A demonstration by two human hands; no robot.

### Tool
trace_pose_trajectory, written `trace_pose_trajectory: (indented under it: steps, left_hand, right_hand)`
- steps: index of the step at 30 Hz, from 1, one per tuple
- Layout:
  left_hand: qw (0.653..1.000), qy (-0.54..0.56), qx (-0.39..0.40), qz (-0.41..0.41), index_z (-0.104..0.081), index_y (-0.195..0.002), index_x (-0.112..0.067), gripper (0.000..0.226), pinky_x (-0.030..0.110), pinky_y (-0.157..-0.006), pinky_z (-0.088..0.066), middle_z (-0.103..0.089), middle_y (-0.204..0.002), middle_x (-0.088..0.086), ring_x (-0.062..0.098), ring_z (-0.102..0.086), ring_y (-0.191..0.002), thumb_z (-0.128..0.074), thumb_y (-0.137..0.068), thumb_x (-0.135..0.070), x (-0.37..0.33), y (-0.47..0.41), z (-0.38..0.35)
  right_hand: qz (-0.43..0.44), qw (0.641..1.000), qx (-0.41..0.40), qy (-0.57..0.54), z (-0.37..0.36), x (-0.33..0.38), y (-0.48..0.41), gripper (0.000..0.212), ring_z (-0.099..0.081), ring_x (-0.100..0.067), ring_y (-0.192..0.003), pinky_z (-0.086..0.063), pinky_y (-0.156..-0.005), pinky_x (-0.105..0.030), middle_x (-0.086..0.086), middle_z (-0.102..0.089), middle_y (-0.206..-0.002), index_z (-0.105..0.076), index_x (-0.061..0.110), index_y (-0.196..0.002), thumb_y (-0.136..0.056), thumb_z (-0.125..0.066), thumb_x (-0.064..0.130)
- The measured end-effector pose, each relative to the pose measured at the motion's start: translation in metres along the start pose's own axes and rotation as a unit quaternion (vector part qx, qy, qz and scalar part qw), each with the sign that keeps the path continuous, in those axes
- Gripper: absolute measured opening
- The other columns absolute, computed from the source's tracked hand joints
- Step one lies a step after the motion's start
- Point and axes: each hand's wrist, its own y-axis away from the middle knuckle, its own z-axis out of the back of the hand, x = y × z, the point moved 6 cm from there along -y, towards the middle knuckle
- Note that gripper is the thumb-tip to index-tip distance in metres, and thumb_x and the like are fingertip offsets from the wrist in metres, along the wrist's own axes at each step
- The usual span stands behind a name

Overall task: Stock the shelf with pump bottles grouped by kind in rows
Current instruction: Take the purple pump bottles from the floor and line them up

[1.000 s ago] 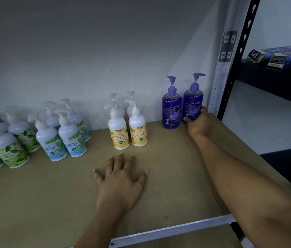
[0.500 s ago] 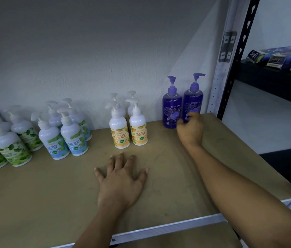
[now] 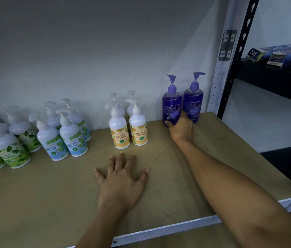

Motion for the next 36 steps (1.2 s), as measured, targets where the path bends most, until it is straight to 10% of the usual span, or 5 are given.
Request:
trace_pose_trajectory:
  steps: [16,26,36]
  left_hand:
    - [1.0,0.009,-0.004,-0.006,-0.026,-0.153,-0.04,0.073,0.068,-0.116,-0.001,-0.016,-0.165,-0.005,0.022,-0.002,-0.154,-0.019,-0.09,-0.078,0.001,-0.001,0.001]
    - [0.997,0.021,0.022,-0.072,-0.032,-0.15,-0.046,0.058,0.054,-0.121,-0.011,-0.021,-0.164,-0.015,0.01,-0.013,-0.152,-0.03,-0.096,-0.067,0.025,0.015,0.013]
    - [0.998,0.003,0.034,-0.045,-0.026,-0.153,-0.047,0.062,0.06,-0.119,-0.008,-0.017,-0.165,-0.015,0.012,-0.01,-0.153,-0.028,-0.095,-0.07,0.069,0.077,0.03]
  right_hand:
    - [-0.007,0.997,0.049,0.056,0.003,0.003,0.035,0.068,-0.058,-0.032,-0.116,-0.05,-0.095,-0.035,-0.015,-0.054,-0.133,-0.044,0.009,-0.141,-0.085,-0.074,0.032]
    - [0.17,0.869,0.33,0.327,0.027,0.047,0.168,0.073,-0.013,-0.022,-0.153,-0.01,-0.122,-0.049,-0.002,-0.019,-0.166,-0.031,0.033,-0.155,-0.093,-0.033,0.072]
    - [0.135,0.855,0.349,0.359,0.065,0.057,0.229,0.076,-0.003,-0.02,-0.155,-0.005,-0.123,-0.05,-0.001,-0.008,-0.168,-0.022,0.032,-0.158,-0.094,-0.024,0.073]
